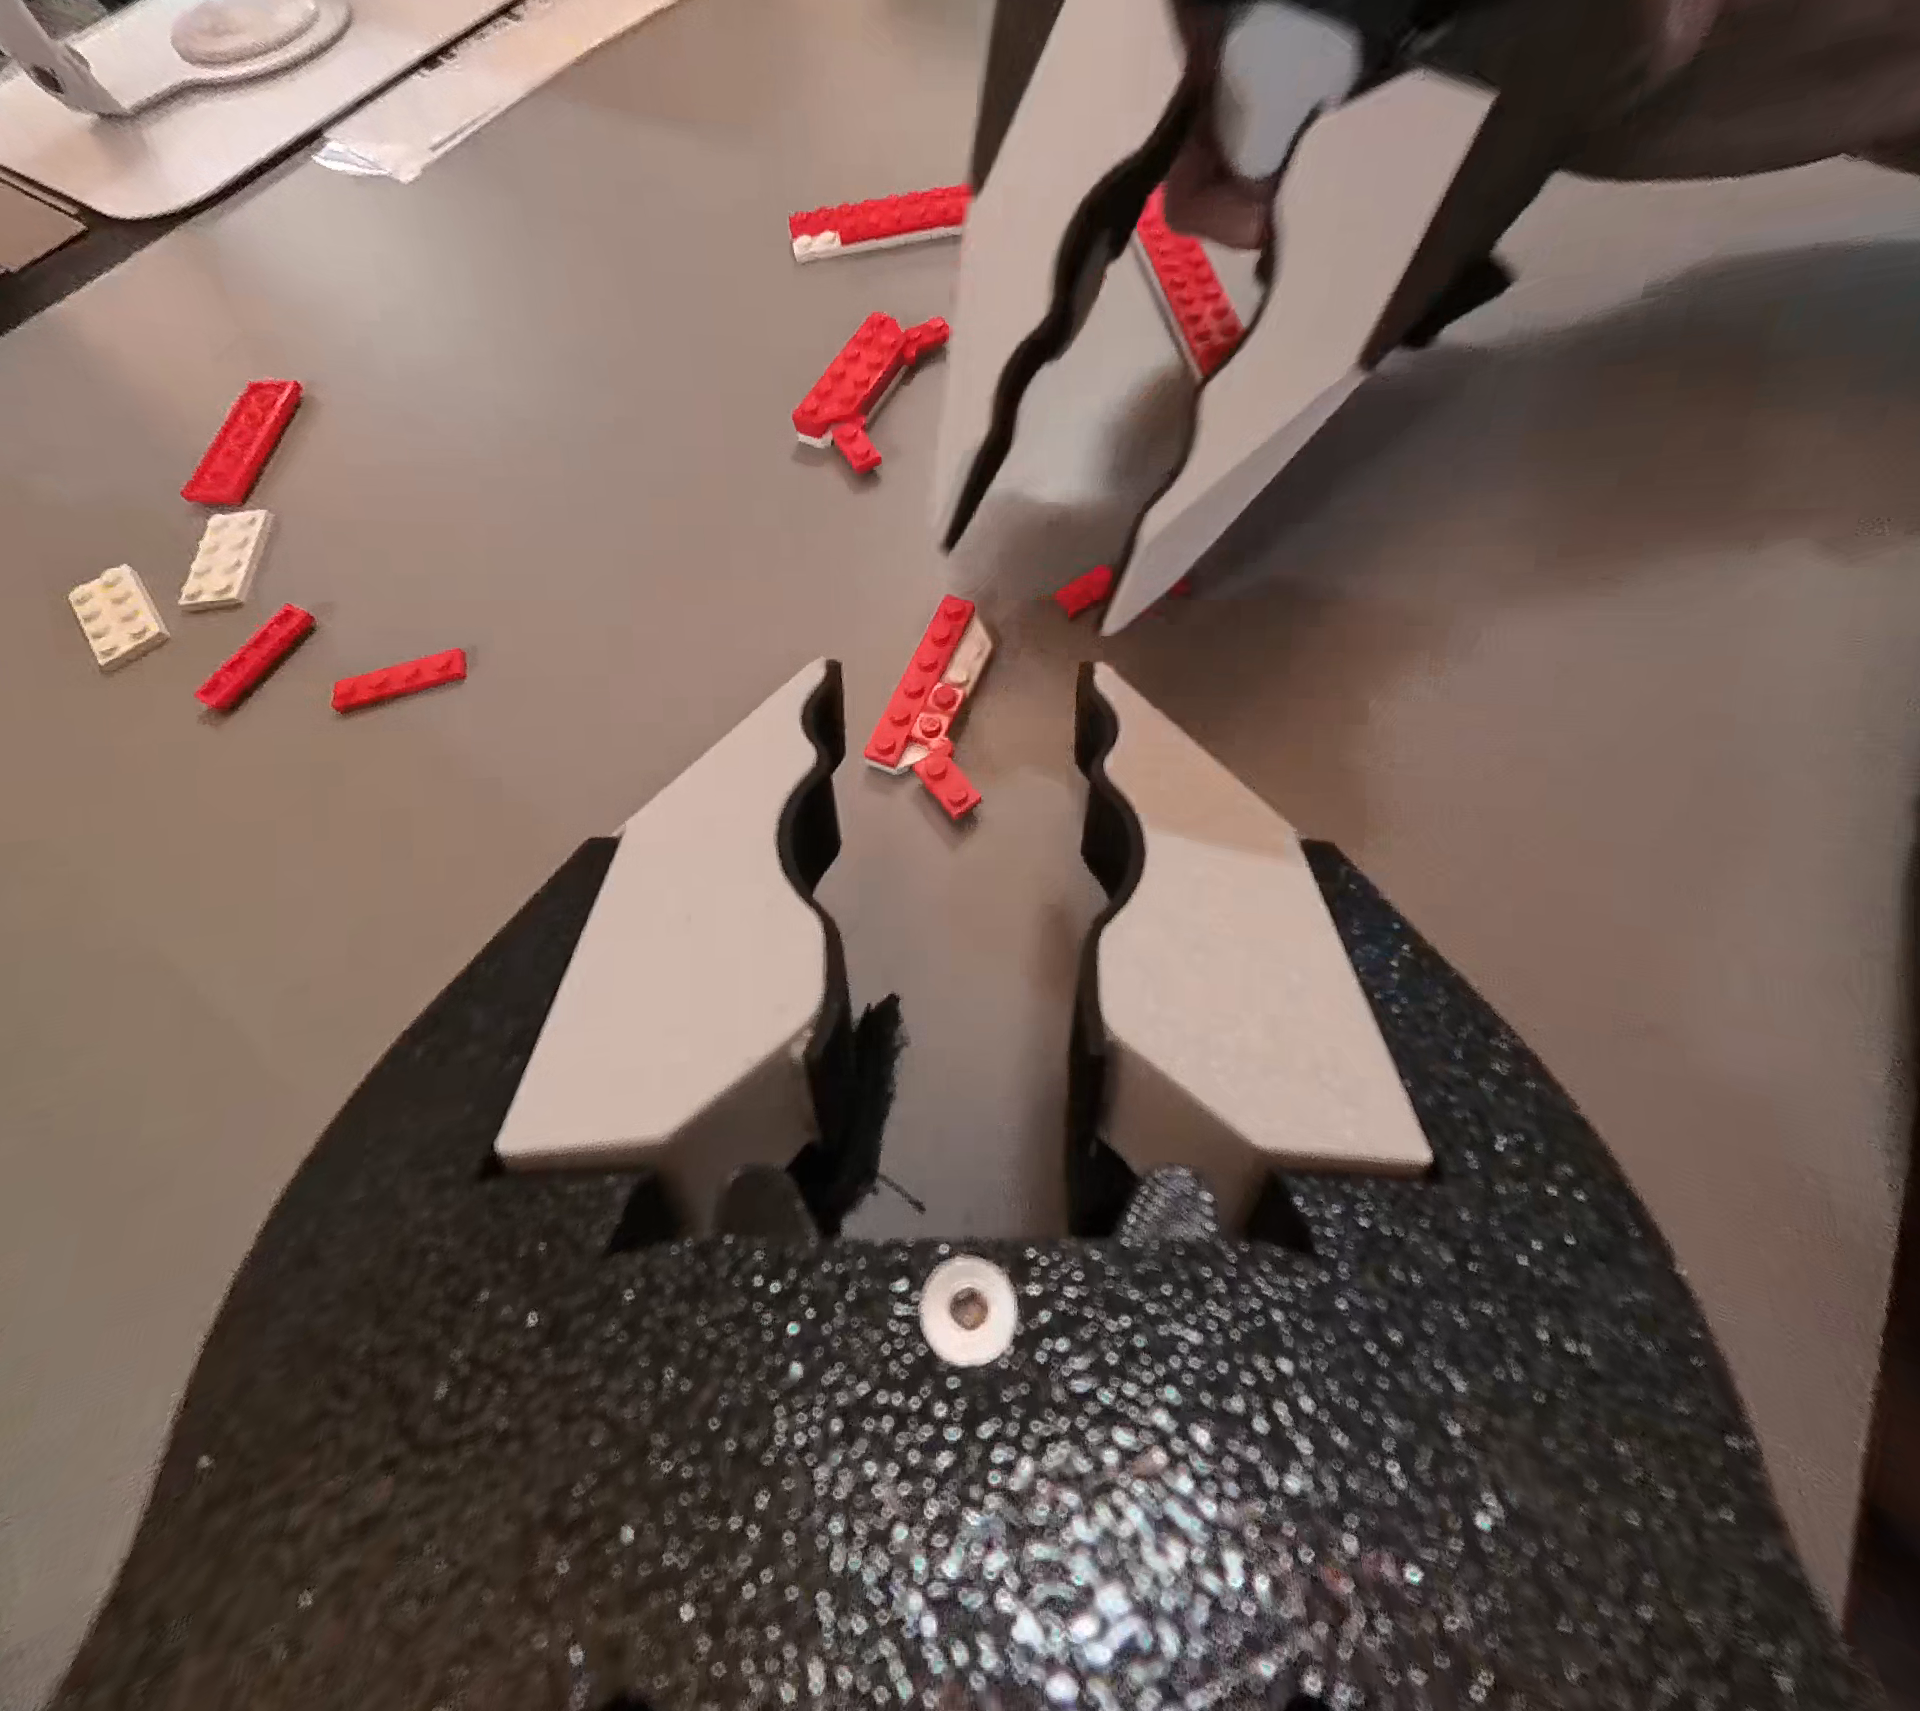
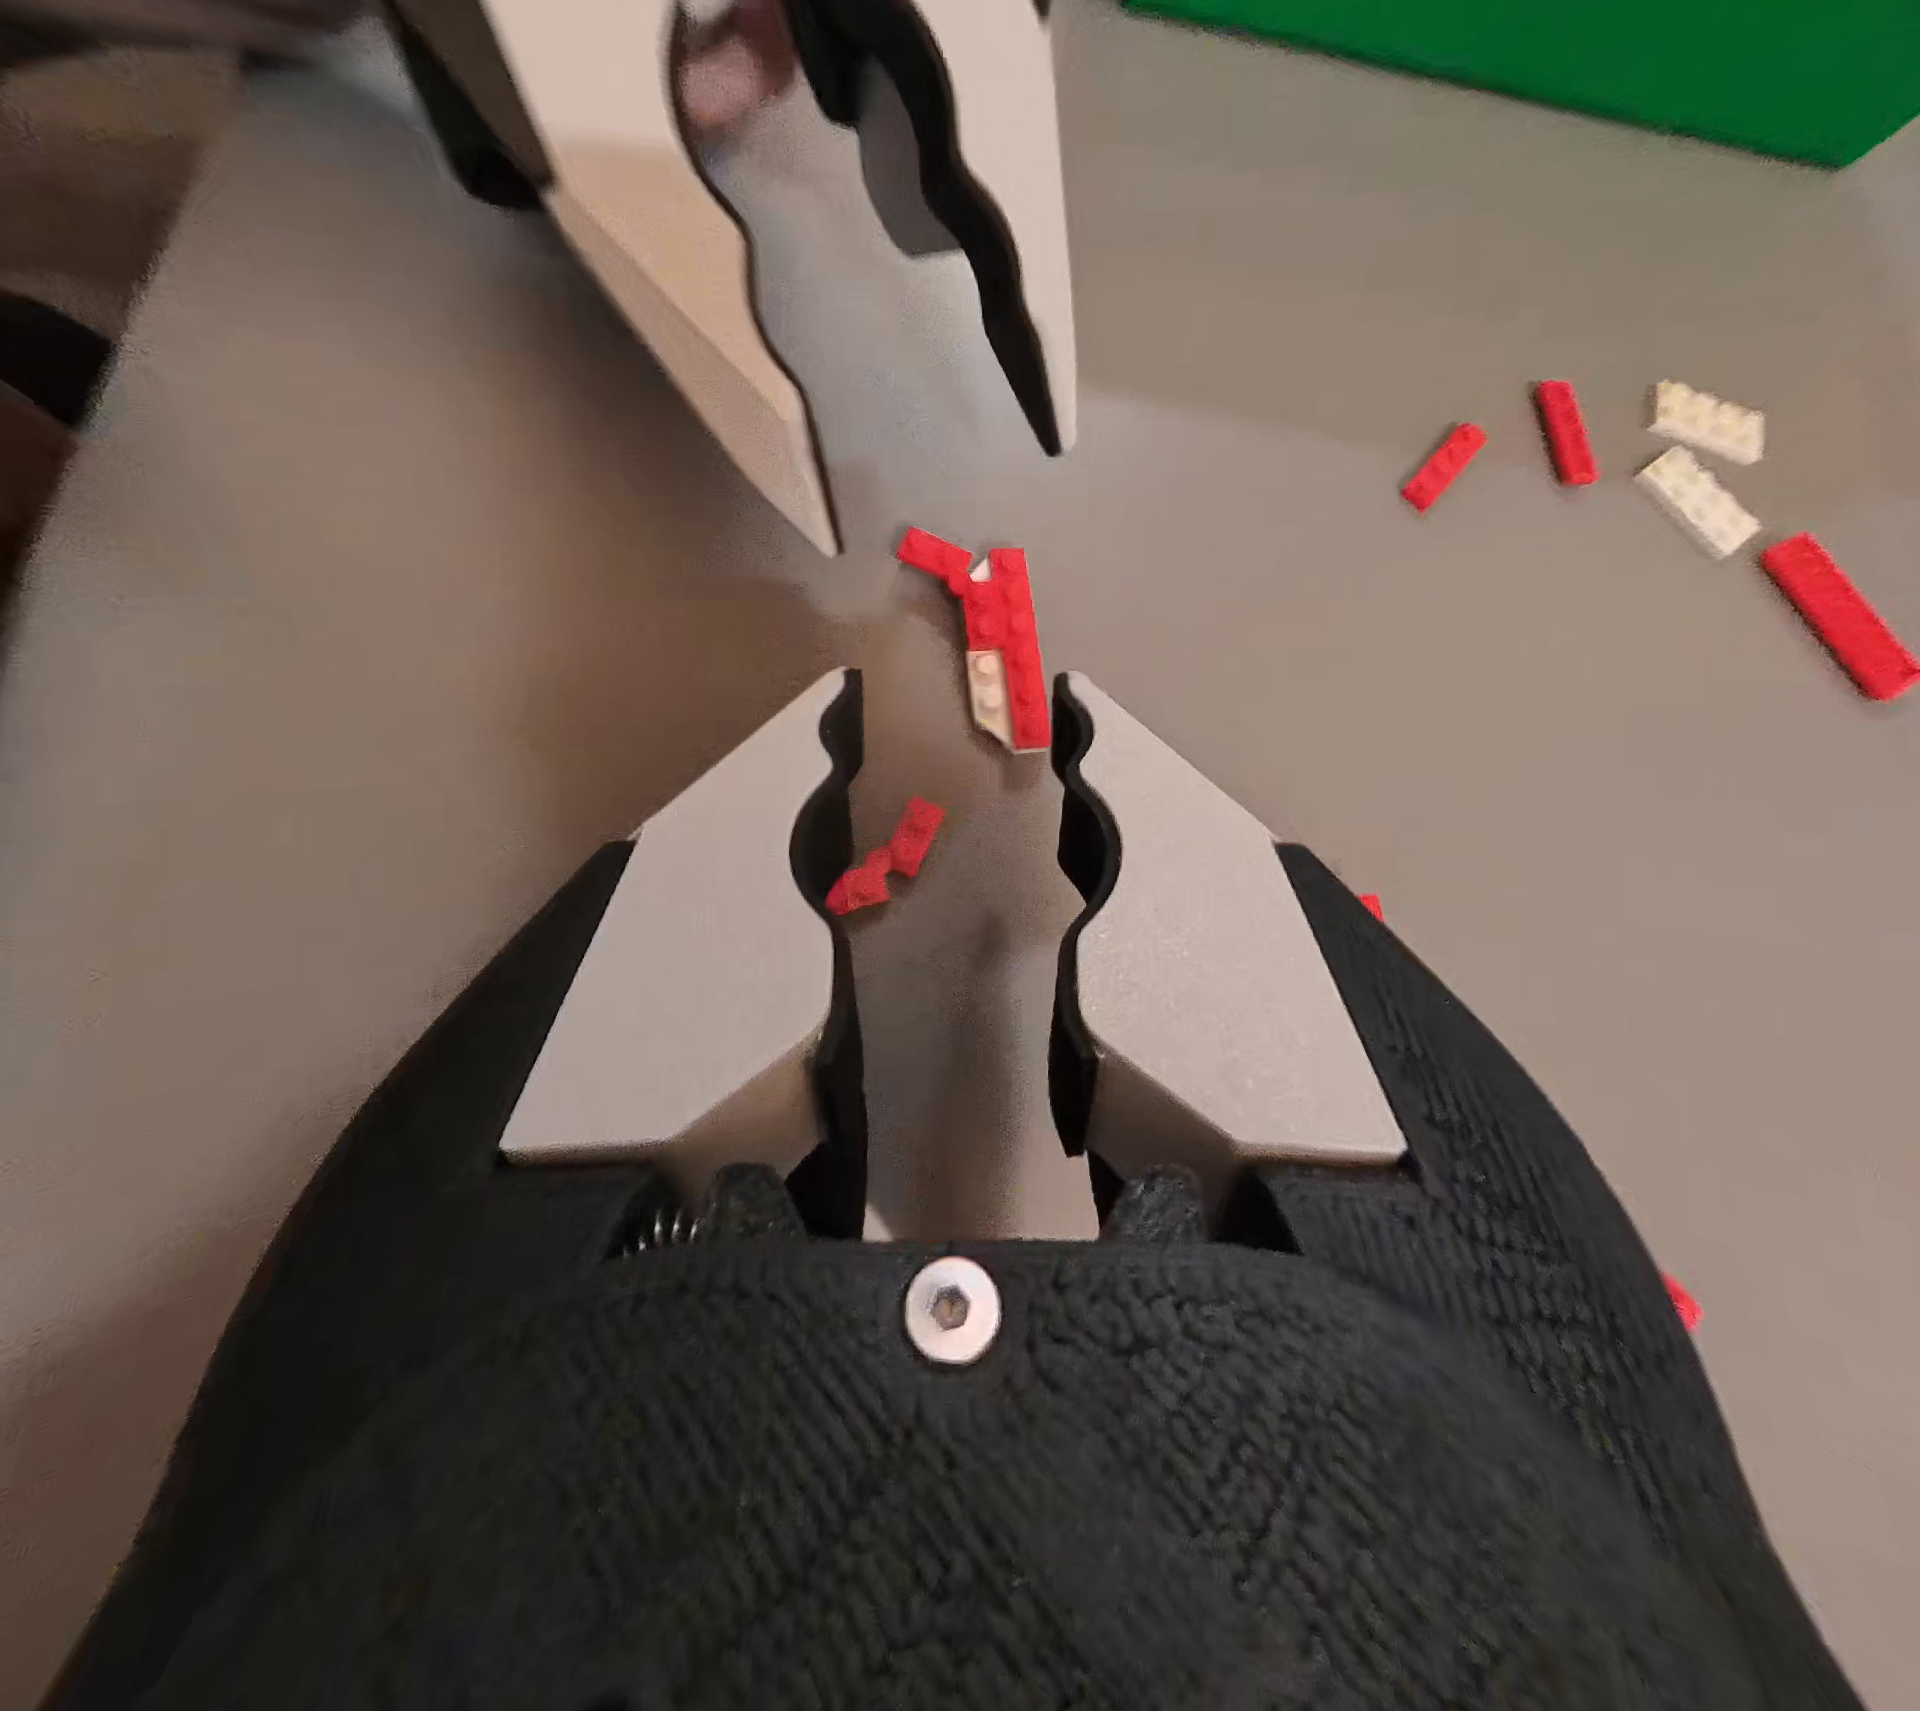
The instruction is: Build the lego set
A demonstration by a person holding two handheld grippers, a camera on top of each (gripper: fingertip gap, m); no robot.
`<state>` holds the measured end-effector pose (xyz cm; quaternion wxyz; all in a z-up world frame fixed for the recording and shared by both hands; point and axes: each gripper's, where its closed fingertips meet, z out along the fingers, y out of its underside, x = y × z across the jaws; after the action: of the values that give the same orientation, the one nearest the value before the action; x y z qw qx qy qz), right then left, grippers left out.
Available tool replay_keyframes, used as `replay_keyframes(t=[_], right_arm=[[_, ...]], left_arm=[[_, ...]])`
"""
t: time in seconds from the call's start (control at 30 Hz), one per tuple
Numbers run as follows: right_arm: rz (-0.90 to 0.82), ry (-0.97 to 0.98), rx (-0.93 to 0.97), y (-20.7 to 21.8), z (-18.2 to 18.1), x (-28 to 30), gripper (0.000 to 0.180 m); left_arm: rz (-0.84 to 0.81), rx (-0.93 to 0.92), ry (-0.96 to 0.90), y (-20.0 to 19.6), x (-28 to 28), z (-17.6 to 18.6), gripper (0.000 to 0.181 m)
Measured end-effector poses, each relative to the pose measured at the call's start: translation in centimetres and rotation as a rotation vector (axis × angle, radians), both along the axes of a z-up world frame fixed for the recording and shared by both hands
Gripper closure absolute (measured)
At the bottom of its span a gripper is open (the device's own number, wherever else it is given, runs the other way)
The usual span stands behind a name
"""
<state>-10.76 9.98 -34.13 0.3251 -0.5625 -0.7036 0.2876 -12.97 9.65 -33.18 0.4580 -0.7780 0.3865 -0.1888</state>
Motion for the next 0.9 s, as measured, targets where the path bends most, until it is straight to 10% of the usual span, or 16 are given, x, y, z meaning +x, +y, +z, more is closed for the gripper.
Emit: replay_keyframes(t=[0.03,0.3,0.9], right_arm=[[0.000,-0.044,0.008,0.4,-0.7,-0.5,0.145],[0.097,-0.258,-0.076,0.3,-3.0,-1.8,0.165],[0.279,-0.214,-0.150,0.4,2.7,1.1,0.166]], left_arm=[[0.001,0.002,-0.005,-0.1,-0.1,0.1,0.138],[-0.011,0.110,0.001,-1.0,-0.6,1.2,0.138],[-0.260,1.098,0.640,1.5,2.7,2.3,0.142]])
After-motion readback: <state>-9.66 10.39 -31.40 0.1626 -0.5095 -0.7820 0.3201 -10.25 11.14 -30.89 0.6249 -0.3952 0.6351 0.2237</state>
